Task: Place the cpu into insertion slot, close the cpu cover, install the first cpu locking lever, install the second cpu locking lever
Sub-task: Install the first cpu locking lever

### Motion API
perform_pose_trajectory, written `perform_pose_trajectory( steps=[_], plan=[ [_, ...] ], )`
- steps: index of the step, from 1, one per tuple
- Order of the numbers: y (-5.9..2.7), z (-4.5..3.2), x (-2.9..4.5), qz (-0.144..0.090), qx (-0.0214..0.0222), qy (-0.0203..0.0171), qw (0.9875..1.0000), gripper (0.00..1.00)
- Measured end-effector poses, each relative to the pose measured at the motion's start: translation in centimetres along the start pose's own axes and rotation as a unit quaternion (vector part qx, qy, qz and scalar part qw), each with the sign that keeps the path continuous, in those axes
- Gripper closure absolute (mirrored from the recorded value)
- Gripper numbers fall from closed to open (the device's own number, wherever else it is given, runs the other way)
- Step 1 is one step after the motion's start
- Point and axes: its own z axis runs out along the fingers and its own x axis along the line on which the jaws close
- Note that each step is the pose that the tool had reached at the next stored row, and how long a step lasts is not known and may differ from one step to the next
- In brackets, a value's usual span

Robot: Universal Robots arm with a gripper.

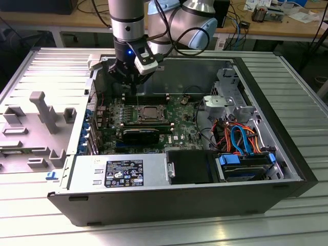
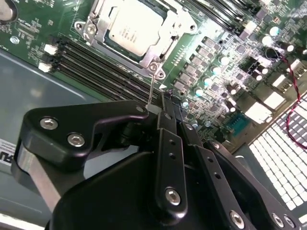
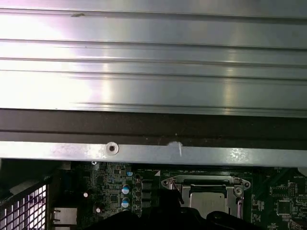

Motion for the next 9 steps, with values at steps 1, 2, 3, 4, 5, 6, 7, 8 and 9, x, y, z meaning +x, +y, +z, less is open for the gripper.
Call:
perform_pose_trajectory(
  steps=[1, 2, 3, 4, 5, 6, 7, 8, 9],
  plan=[
    [-0.01, 0.05, -0.16, 0.000, 0.0002, -0.0009, 1.0000, 0.89],
    [-0.01, 0.10, -0.50, -0.002, 0.0003, -0.0011, 1.0000, 0.89],
    [-0.01, 0.15, -0.74, -0.004, 0.0004, -0.0011, 1.0000, 0.89],
    [-0.01, 0.20, -0.94, -0.006, 0.0004, -0.0011, 1.0000, 0.89],
    [0.00, 0.23, -1.15, -0.007, 0.0004, -0.0011, 1.0000, 0.89],
    [-0.01, 0.27, -1.33, -0.007, 0.0004, -0.0011, 1.0000, 0.89],
    [-0.01, 0.32, -1.56, -0.008, 0.0003, -0.0012, 1.0000, 0.89],
    [-0.01, 0.39, -1.71, -0.008, 0.0003, -0.0012, 1.0000, 0.89],
    [-0.02, 0.42, -1.77, -0.008, 0.0003, -0.0012, 1.0000, 0.89]
  ],
)
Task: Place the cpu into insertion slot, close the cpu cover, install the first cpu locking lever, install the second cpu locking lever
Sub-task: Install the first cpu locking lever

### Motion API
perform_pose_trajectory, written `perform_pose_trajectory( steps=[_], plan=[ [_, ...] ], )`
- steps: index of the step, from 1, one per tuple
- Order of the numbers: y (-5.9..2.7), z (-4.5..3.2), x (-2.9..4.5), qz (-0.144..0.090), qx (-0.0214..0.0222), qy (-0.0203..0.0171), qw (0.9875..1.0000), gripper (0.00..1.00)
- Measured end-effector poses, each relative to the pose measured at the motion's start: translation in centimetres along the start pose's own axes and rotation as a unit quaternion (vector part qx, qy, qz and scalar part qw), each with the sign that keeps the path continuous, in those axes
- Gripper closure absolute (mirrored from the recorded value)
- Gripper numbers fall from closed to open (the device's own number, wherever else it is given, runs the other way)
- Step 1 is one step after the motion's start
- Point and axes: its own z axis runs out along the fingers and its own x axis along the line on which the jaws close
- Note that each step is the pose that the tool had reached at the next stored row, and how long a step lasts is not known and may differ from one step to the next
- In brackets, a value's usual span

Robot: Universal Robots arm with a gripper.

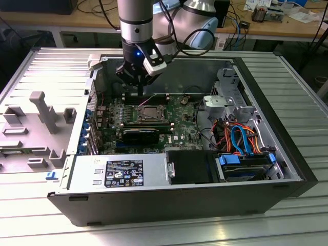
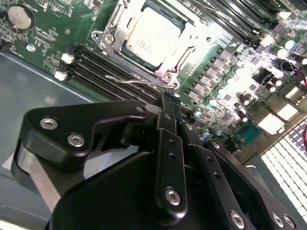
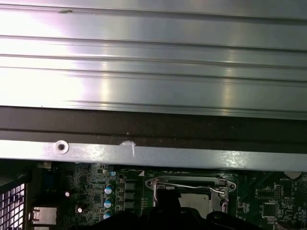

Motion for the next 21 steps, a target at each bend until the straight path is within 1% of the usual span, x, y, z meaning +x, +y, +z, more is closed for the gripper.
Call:
perform_pose_trajectory(
  steps=[7, 18, 21],
  plan=[
    [0.00, 0.16, -0.08, 0.000, 0.0000, 0.0000, 1.0000, 0.89],
    [0.00, 0.18, -0.08, 0.000, 0.0000, 0.0000, 1.0000, 0.89],
    [0.16, 0.64, -0.36, 0.000, 0.0003, 0.0004, 1.0000, 0.89]
  ],
)
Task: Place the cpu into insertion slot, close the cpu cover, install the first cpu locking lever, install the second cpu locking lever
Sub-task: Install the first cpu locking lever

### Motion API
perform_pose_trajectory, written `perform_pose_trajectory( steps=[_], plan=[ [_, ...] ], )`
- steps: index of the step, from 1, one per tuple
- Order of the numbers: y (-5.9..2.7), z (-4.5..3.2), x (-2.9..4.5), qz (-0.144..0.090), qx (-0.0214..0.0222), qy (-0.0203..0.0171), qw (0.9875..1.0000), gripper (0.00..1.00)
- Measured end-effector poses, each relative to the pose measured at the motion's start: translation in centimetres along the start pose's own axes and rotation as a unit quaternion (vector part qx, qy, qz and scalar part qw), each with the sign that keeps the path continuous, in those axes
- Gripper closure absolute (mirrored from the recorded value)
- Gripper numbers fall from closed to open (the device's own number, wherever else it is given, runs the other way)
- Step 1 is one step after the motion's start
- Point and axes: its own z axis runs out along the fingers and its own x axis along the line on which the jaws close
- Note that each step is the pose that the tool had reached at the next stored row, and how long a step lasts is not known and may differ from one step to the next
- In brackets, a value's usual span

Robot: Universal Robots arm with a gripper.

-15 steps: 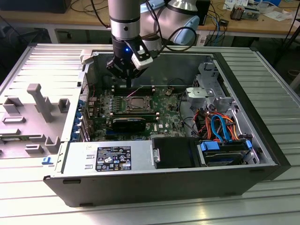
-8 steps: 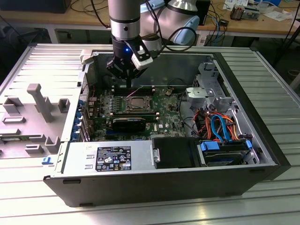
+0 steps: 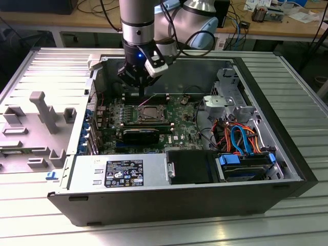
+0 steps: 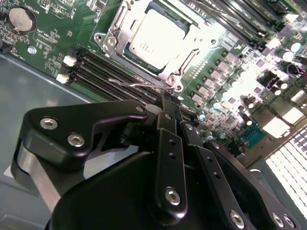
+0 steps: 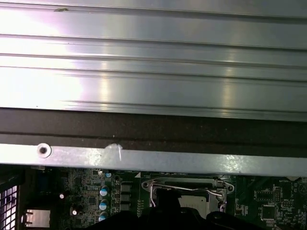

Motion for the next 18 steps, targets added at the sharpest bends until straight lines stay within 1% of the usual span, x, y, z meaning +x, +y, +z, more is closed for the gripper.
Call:
perform_pose_trajectory(
  steps=[1, 2, 3, 18],
  plan=[
    [0.01, 0.15, 0.00, 0.000, 0.0001, 0.0002, 1.0000, 0.89],
    [0.07, 0.44, -0.09, 0.000, 0.0000, 0.0025, 1.0000, 0.89],
    [0.08, 0.48, -0.10, 0.000, 0.0001, 0.0030, 1.0000, 0.89],
    [0.09, 0.51, -0.10, 0.000, 0.0010, 0.0030, 1.0000, 0.89]
  ],
)
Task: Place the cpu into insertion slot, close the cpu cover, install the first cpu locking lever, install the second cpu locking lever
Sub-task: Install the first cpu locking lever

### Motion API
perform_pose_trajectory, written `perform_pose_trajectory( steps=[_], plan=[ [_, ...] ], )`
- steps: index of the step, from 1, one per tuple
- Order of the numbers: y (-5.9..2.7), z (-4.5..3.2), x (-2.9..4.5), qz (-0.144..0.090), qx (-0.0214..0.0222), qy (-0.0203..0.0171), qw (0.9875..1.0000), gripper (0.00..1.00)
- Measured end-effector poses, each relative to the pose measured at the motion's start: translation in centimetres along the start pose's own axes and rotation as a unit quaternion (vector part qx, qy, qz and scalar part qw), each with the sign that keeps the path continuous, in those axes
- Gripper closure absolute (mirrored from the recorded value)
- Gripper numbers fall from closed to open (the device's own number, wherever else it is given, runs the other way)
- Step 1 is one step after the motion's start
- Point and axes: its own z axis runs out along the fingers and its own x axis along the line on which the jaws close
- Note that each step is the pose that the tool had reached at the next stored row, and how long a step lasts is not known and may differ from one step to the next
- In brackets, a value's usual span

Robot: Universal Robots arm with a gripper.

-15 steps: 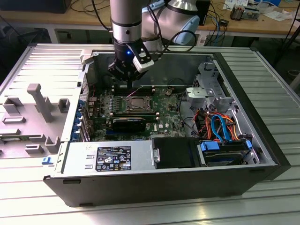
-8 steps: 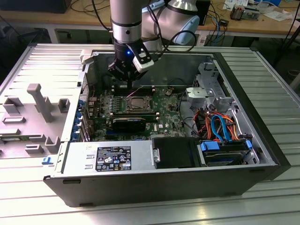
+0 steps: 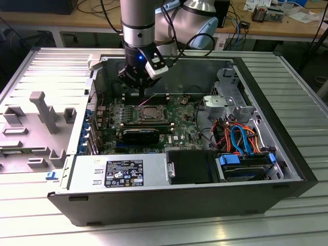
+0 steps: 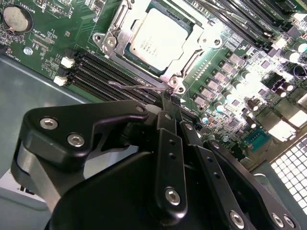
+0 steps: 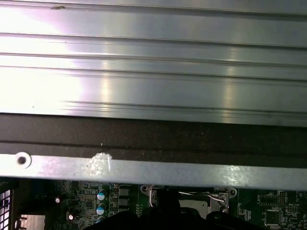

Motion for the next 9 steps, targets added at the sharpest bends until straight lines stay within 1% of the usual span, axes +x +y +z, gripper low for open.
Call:
perform_pose_trajectory(
  steps=[2, 5, 7, 9],
  plan=[
    [0.00, 0.00, 0.00, 0.000, 0.0001, 0.0000, 1.0000, 0.89],
    [0.28, 0.10, -0.10, 0.000, 0.0020, 0.0001, 1.0000, 0.89],
    [0.41, 0.23, -0.18, -0.001, 0.0024, 0.0000, 1.0000, 0.89],
    [0.50, 0.40, -0.41, -0.001, 0.0027, 0.0001, 1.0000, 0.89]
  ],
)
